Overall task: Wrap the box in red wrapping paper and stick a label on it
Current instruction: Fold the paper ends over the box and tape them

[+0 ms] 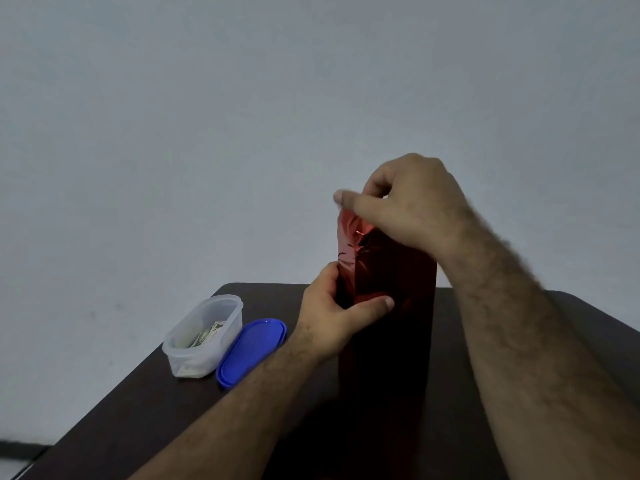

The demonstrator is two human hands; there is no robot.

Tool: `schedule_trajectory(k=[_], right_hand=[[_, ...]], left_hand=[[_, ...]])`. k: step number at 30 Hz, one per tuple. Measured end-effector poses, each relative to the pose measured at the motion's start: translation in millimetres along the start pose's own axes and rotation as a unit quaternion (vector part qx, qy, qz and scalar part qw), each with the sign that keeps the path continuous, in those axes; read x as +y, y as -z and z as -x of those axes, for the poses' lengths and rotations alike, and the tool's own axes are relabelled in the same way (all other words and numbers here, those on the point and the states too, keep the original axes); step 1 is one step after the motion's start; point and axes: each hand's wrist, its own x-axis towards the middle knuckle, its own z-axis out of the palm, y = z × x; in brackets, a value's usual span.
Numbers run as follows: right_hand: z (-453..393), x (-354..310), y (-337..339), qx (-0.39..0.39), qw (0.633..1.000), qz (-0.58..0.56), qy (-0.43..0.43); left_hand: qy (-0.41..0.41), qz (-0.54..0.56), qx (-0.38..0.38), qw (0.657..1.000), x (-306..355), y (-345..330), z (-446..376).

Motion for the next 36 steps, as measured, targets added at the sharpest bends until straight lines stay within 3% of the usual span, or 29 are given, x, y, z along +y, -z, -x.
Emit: schedule_trajectory(k=[2,4,11,16,20,23,25,28,30,32,34,36], right_hand=[[1,4,9,-0.112,0.993,0.042,0.001],[2,5,14,-0.153,0.988,0.027,0.015],[-7,24,4,-0.040,0.986,-0.148,0.069],[-12,48,3,-0.083,0.973,-0.171,0.134],[-16,49,-19,0.059,0.963,-0.120,0.233],[-20,47,-23,0.147,0.947,-0.130,0.256],[-19,46,-20,0.198,0.936,-0.184,0.224],[-16,43,-8,0.191,0.932,-0.302,0.068],[-16,49,0,0.105,0.959,-0.259,-0.053],[-15,57,4,-0.012,0.956,-0.256,-0.146],[-15,62,5,-0.099,0.942,-0.257,-0.193],[-17,64,2,-0.130,0.946,-0.231,-0.189]], left_hand=[[-0.006,-0.001,0.001,1.000,0,0,1],[-0.013,-0.008,-0.003,1.000,1,-1,2],[-0.003,0.058,-0.048,0.997,0,18,-1],[0.017,0.097,-0.058,0.993,-11,32,-7],[0.012,0.111,-0.066,0.992,-11,23,-6],[0.005,0.120,-0.047,0.992,-12,22,-5],[0.006,0.114,-0.034,0.993,-12,23,-4],[0.000,0.097,-0.027,0.995,-9,23,-2],[-0.009,0.087,-0.021,0.996,-9,21,-1],[-0.021,0.082,-0.006,0.996,-11,20,0],[-0.036,0.071,-0.002,0.997,-11,18,-1],[-0.041,0.061,-0.007,0.997,-11,16,1]])
